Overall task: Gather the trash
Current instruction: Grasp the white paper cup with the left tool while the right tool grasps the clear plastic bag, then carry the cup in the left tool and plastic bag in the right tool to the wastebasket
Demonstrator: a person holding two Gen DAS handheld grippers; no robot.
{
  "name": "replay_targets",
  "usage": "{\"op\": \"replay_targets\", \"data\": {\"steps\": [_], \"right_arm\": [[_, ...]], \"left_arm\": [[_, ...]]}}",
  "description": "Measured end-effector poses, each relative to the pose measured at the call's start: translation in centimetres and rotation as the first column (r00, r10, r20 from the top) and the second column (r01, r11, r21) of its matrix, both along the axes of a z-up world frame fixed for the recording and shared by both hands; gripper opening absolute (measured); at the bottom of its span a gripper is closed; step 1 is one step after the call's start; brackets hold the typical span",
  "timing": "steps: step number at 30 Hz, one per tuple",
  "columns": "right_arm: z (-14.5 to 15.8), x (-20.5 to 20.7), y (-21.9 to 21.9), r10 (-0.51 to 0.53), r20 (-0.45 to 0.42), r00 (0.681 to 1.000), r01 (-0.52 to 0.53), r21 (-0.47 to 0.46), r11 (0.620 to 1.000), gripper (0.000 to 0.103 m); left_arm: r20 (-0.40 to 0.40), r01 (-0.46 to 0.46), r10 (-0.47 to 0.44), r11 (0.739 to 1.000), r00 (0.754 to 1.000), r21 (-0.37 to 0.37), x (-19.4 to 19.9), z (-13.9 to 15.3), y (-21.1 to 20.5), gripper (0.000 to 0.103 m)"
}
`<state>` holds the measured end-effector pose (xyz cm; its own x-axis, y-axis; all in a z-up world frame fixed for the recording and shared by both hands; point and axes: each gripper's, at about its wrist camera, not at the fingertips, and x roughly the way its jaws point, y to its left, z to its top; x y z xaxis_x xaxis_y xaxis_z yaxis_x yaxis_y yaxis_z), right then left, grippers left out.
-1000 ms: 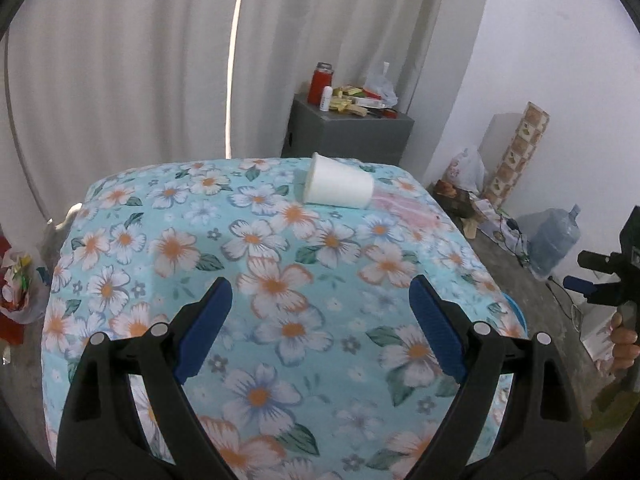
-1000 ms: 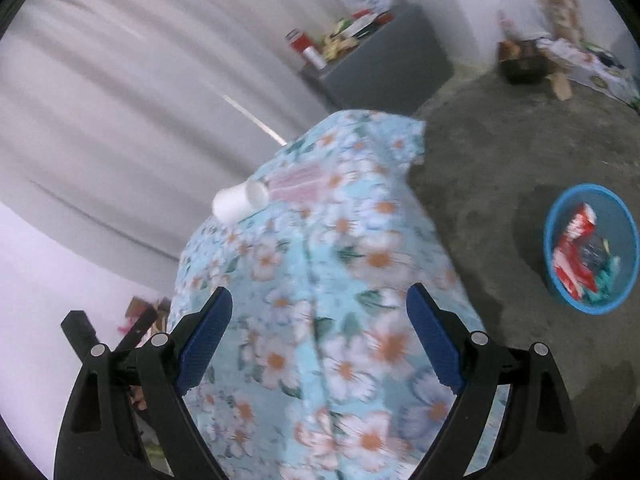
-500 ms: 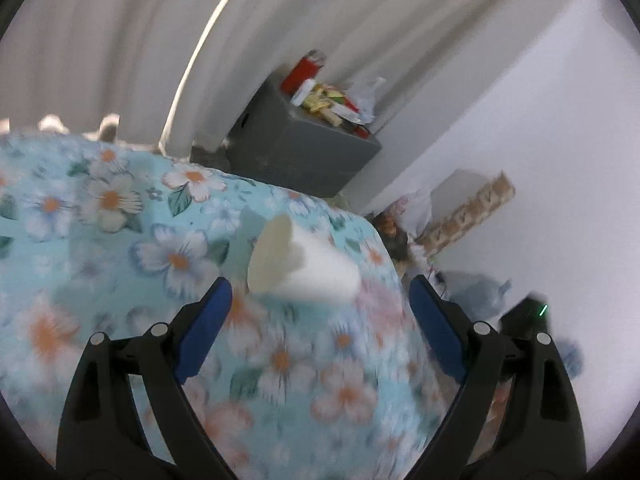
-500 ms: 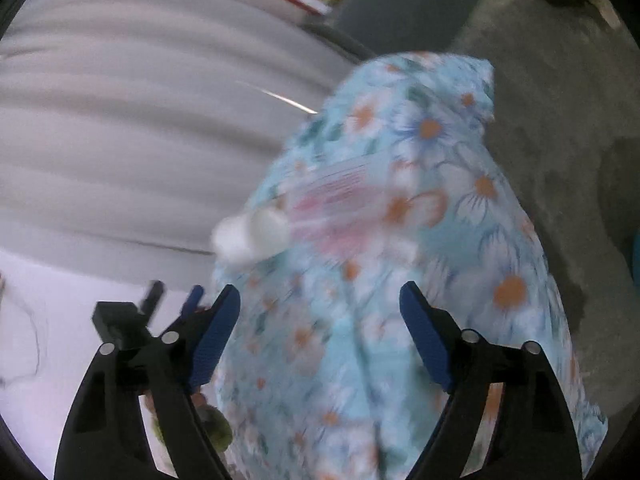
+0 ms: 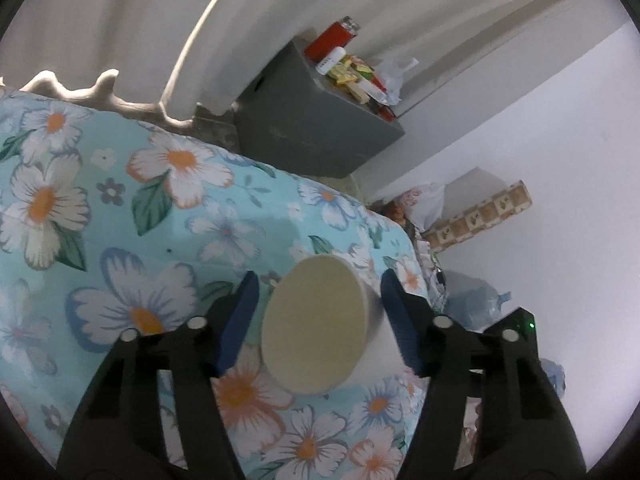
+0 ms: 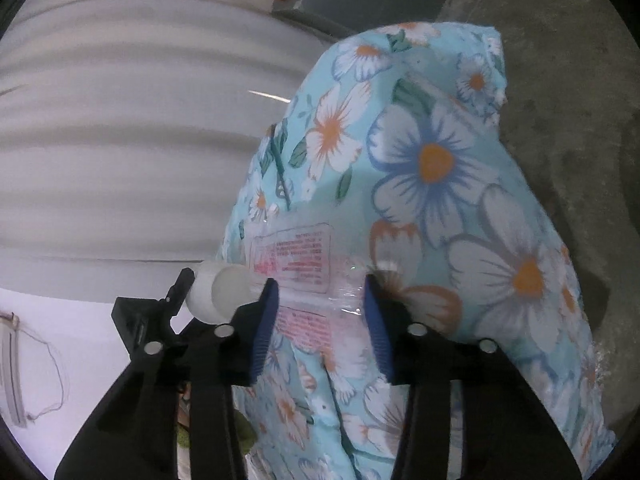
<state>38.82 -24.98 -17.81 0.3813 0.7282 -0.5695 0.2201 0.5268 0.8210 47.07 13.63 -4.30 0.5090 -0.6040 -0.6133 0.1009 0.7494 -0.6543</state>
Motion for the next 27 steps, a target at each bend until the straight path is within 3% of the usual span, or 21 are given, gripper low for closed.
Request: {"op": "replay_targets", "data": {"steps": [8,17,27], "right_arm": [[-0.9,0.1,0.2,-0.015,-0.012,1.0,0.015,-0.001,1.0,0.014],[1.0,-3.7,-1.7,-0.066,0.041,0.997,0.064,0.046,0.997,0.013],[5.0,-12.5,-4.1,-0.146,0.158,0.977,0.124,0.139,0.982,0.013]], "left_arm": [[0.03,0.031,-0.03,0.999,0.999,-0.042,-1.2,0.5,0.3,0.013],[0.072,0.06,-0.055,0.996,0.996,-0.063,-3.9,2.5,0.0,0.003],[0.147,0.089,-0.079,0.994,0.986,-0.062,-10.3,6.2,0.6,0.003]]}}
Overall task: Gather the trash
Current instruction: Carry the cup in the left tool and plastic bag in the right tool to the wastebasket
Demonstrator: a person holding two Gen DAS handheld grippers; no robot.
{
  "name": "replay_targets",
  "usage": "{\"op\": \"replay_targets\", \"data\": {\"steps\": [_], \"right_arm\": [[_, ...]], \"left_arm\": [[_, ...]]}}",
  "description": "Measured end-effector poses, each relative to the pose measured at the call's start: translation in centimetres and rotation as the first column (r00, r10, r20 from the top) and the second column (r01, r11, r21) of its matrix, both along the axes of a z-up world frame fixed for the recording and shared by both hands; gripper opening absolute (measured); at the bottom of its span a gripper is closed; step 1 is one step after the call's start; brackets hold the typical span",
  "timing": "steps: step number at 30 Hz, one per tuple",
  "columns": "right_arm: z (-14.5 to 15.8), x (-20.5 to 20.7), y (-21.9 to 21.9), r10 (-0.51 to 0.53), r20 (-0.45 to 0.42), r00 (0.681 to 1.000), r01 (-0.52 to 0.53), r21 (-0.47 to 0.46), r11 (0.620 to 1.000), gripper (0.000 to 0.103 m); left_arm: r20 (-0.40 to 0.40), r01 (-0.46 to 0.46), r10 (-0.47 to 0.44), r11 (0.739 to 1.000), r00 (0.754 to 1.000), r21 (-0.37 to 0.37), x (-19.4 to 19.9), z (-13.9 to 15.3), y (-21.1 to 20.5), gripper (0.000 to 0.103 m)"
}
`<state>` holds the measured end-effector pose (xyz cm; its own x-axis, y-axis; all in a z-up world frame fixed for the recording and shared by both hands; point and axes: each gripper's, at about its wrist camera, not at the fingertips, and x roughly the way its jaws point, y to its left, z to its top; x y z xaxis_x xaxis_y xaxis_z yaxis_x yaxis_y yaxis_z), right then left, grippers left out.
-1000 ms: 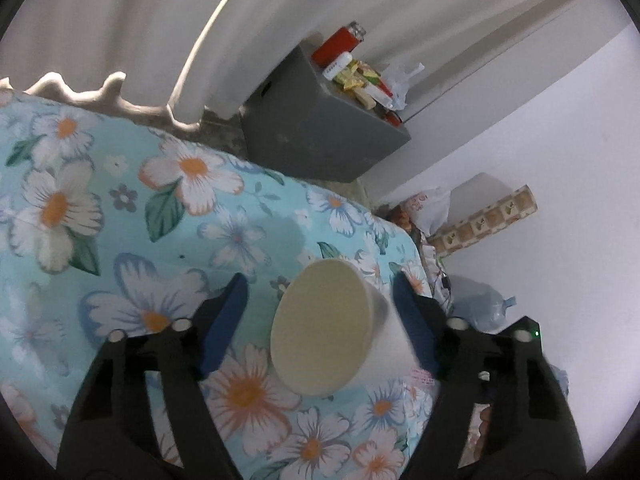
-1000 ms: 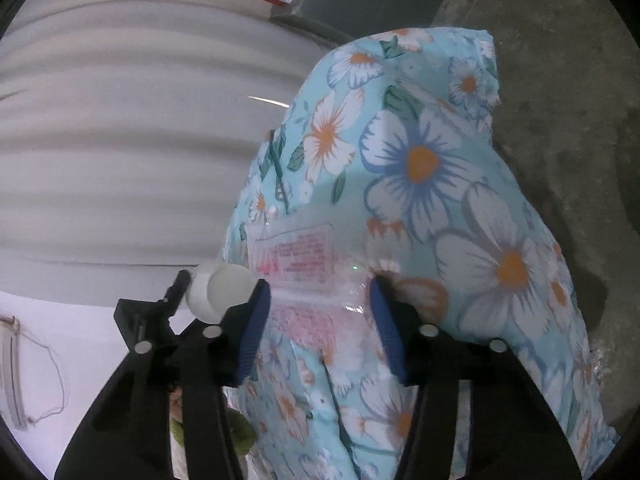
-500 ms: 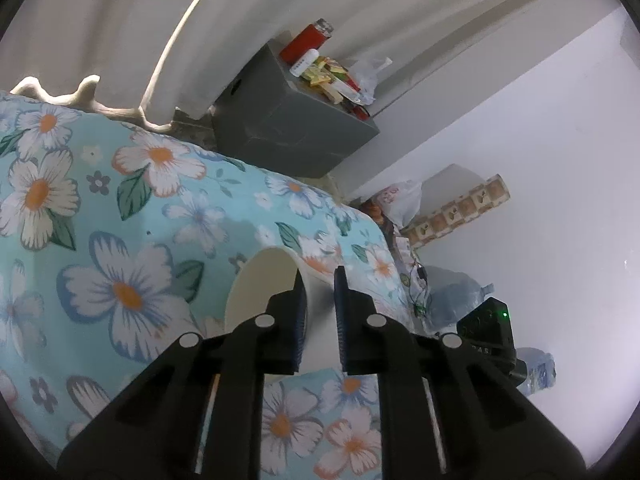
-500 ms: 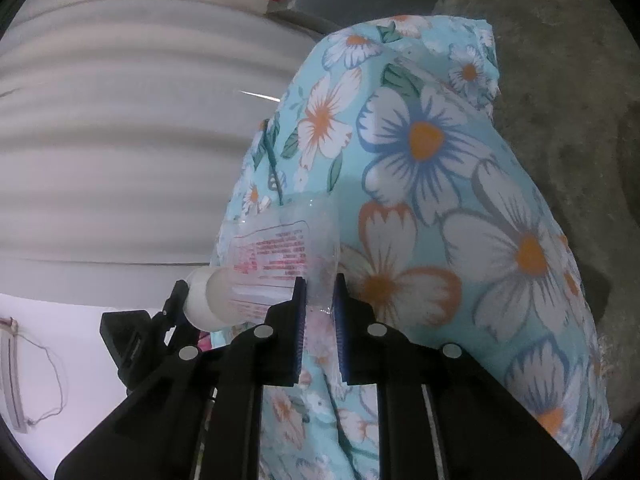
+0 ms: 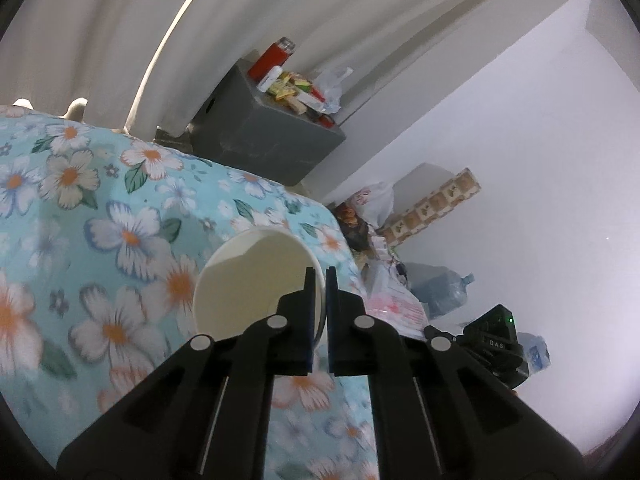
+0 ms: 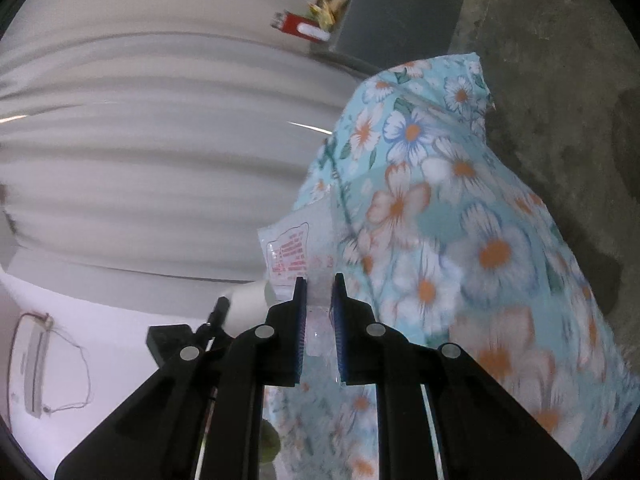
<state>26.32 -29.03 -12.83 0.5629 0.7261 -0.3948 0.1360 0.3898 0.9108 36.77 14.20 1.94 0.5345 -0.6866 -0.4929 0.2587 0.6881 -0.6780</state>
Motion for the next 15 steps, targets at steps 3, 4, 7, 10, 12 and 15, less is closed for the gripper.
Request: {"op": "replay_targets", "data": {"steps": [3,4,7,10,12,15], "right_arm": [[0.2,-3.0,0.0,-0.016,0.022,1.0,0.016,0.028,0.999,0.013],[0.3,-3.9,0.0,-0.024,0.03,0.999,0.023,0.039,0.999,0.013],[0.7,-7.4,-0.8,-0.052,0.058,0.997,0.047,0.084,0.995,0.013],[1.5,-10.6,-1.9,-0.086,0.082,0.993,0.077,0.101,0.992,0.013],[1.9,-12.8,-2.9,-0.116,0.093,0.989,0.108,0.092,0.99,0.013],[2.4,-16.1,-4.4,-0.169,0.102,0.98,0.158,0.103,0.982,0.013]], "left_arm": [[0.027,0.02,-0.02,1.0,0.999,-0.007,-2.6,1.0,-0.1,0.003],[0.036,0.027,-0.027,1.0,0.999,-0.004,-3.5,1.4,-0.2,0.003],[0.046,0.057,-0.057,0.998,0.997,-0.003,-5.8,2.4,-0.9,0.003],[0.073,0.096,-0.096,0.995,0.993,0.0,-8.0,3.7,-2.1,0.003],[0.102,0.129,-0.128,0.992,0.987,-0.004,-9.4,4.8,-3.3,0.003],[0.153,0.184,-0.186,0.983,0.971,0.028,-11.1,6.4,-5.6,0.003]]}}
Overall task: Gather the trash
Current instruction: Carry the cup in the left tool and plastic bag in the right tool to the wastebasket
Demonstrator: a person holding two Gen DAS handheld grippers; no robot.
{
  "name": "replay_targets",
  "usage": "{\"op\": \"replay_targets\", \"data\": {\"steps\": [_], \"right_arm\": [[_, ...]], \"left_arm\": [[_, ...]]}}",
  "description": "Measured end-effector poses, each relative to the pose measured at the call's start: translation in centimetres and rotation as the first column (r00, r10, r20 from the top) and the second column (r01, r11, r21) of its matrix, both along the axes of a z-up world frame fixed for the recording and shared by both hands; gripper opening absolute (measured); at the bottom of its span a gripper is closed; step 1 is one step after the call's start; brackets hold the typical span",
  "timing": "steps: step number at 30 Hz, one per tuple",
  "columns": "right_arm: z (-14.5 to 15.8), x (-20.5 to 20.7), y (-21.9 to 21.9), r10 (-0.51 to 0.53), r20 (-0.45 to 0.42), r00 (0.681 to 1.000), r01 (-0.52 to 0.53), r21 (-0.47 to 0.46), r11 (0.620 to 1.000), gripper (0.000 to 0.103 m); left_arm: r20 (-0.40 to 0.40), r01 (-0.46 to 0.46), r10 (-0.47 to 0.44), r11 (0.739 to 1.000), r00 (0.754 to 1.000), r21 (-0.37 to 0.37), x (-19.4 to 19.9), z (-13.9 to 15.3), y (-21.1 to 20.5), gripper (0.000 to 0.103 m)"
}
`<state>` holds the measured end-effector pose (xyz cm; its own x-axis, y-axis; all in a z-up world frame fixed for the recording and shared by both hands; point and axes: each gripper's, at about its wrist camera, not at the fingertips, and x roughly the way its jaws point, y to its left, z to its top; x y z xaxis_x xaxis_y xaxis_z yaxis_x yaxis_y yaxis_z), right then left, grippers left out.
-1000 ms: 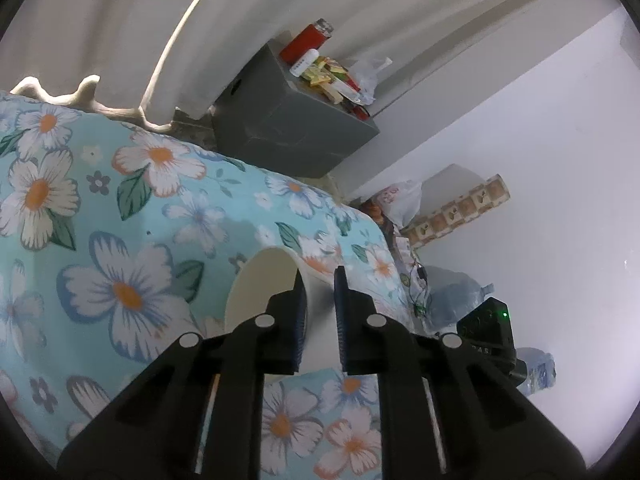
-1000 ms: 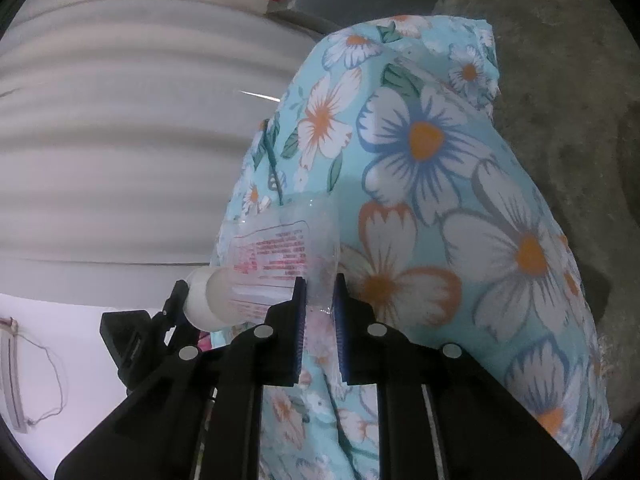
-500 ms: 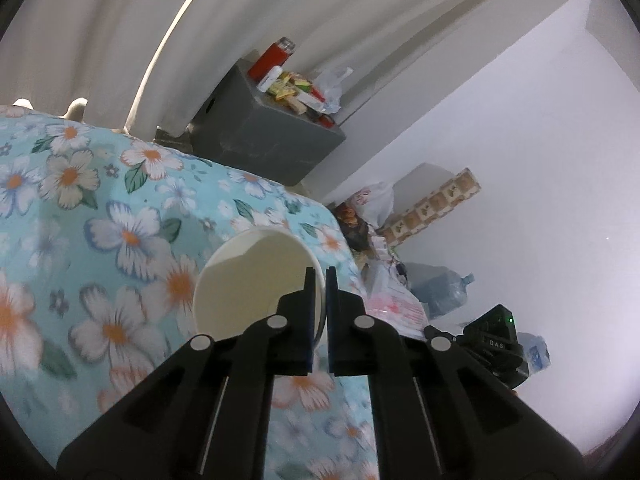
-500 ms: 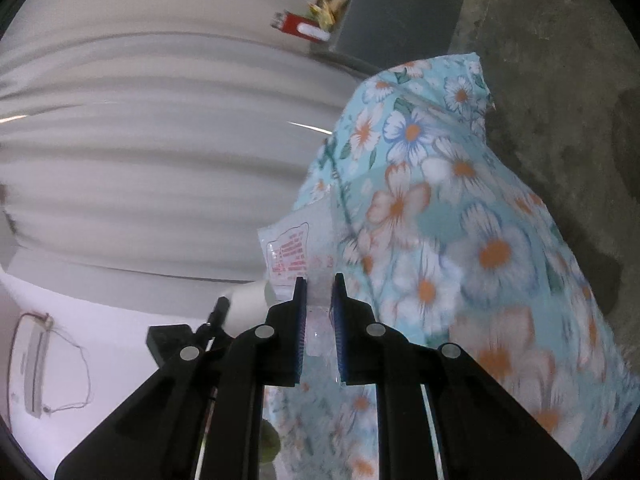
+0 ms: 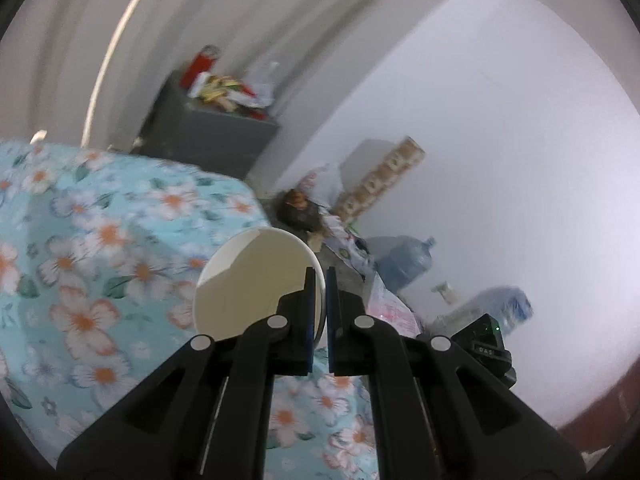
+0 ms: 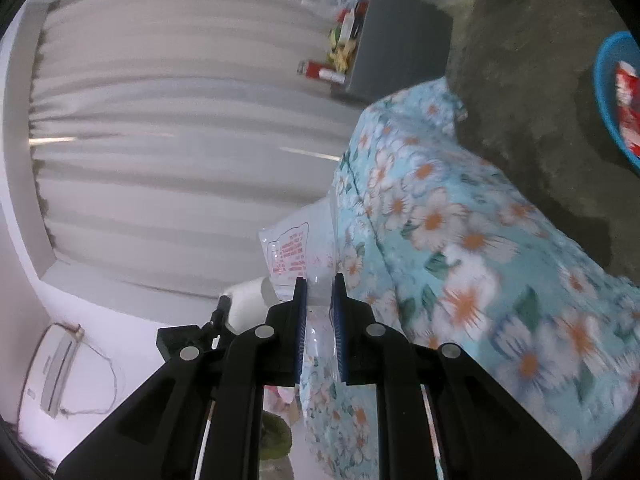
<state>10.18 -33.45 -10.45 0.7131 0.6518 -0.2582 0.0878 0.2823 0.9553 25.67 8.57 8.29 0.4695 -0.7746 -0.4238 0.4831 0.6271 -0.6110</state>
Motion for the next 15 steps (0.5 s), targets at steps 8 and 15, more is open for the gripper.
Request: {"op": "replay_targets", "data": {"steps": [8,15], "right_arm": [[-0.5,-6.6,-4.5,-0.142,0.028,0.989,0.14,0.063,0.988,0.013],[-1.6,-10.4,-8.9,-0.25,0.028,0.968,0.245,0.108,0.963,0.013]], "left_arm": [[0.079,0.14,-0.145,0.988,0.986,0.07,-3.1,2.0,-8.5,0.003],[0.082,0.23,-0.239,0.968,0.968,0.103,-5.3,2.0,-15.4,0.003]]}}
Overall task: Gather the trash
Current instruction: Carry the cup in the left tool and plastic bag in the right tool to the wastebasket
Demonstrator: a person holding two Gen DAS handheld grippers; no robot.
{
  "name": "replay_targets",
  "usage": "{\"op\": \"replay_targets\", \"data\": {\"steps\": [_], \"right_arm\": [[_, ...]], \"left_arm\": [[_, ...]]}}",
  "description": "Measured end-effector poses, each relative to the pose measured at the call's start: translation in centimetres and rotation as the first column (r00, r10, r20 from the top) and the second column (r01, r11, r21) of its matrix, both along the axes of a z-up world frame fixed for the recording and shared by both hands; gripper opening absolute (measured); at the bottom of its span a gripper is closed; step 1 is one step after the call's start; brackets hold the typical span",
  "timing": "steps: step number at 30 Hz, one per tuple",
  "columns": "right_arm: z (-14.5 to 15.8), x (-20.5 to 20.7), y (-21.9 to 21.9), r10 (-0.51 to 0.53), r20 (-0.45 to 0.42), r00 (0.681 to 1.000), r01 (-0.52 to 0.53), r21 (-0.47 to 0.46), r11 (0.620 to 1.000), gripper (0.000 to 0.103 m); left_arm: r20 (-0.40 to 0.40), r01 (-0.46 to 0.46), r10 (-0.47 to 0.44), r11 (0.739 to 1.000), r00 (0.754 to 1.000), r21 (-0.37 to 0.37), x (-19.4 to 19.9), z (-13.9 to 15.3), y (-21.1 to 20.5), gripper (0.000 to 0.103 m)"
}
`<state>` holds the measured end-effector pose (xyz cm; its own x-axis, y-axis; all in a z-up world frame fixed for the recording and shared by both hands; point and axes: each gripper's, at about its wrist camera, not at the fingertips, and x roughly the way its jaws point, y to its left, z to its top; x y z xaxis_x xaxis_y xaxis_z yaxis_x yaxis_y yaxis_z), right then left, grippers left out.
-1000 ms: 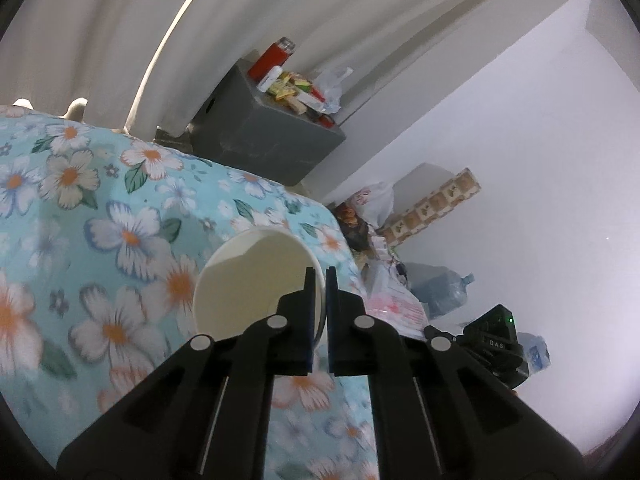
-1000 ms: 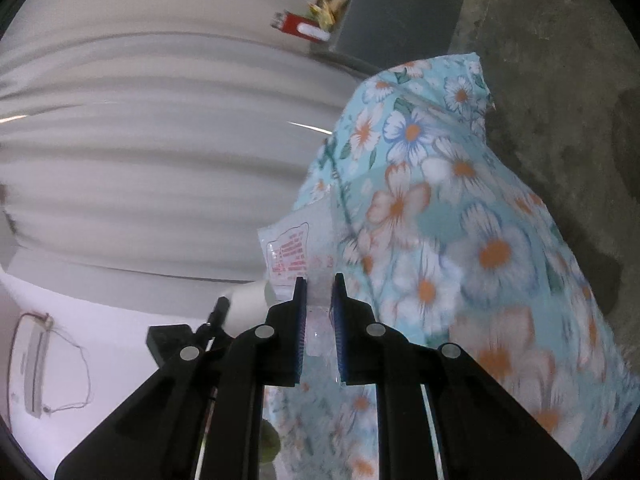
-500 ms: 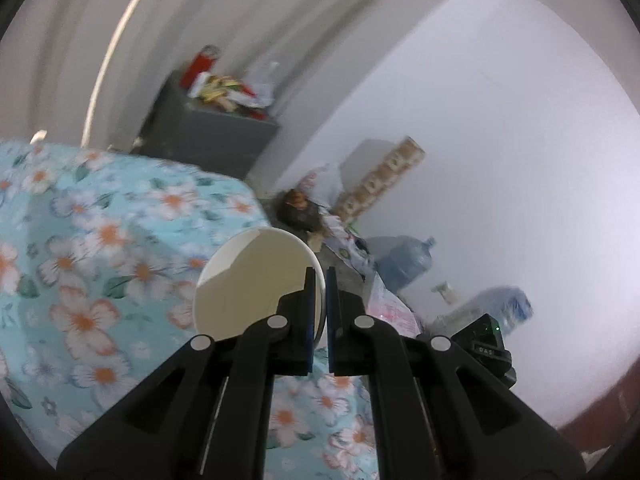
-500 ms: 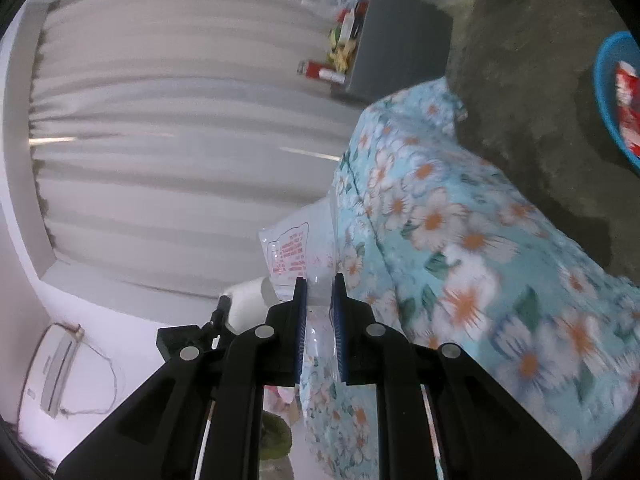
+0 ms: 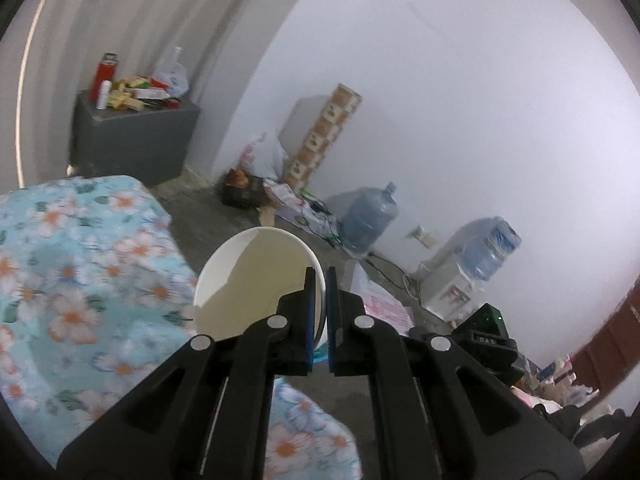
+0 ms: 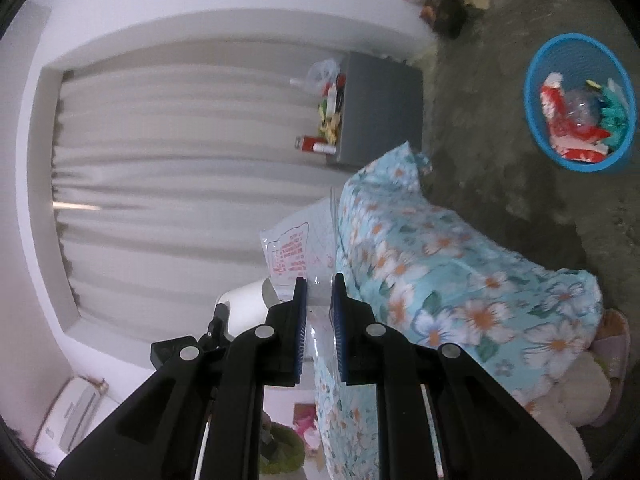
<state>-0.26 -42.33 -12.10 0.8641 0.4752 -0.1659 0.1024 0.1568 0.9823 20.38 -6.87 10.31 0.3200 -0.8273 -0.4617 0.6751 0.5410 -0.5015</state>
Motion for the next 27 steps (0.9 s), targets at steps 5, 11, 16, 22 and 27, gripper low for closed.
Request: {"op": "replay_targets", "data": {"steps": [5,11,16,22,27], "right_arm": [[-1.3,-1.6,-2.2,-0.057,-0.002,0.998,0.057,0.04,0.998,0.013],[-3.2,-2.9,-4.7,-0.121,-0.018,0.993,0.122,0.07,0.99,0.013],[-4.8,-3.9,-6.4,-0.169,-0.044,0.985,0.172,0.095,0.98,0.013],[-6.9,-6.0,-9.1,-0.296,-0.123,0.947,0.305,0.06,0.95,0.013],[-8.2,-8.4,-12.1,-0.475,-0.248,0.844,0.459,-0.124,0.88,0.013]], "left_arm": [[0.021,0.056,-0.057,0.998,0.998,0.043,-0.9,-0.3,-4.6,0.003],[0.037,0.121,-0.125,0.989,0.991,0.088,-1.7,-0.8,-9.6,0.003],[0.022,0.165,-0.168,0.98,0.985,0.113,-2.2,-1.7,-13.4,0.003],[0.015,0.208,-0.214,0.964,0.977,0.167,-1.9,-3.7,-18.4,0.003],[0.0,0.24,-0.247,0.944,0.969,0.227,-1.1,-6.2,-23.7,0.003]]}}
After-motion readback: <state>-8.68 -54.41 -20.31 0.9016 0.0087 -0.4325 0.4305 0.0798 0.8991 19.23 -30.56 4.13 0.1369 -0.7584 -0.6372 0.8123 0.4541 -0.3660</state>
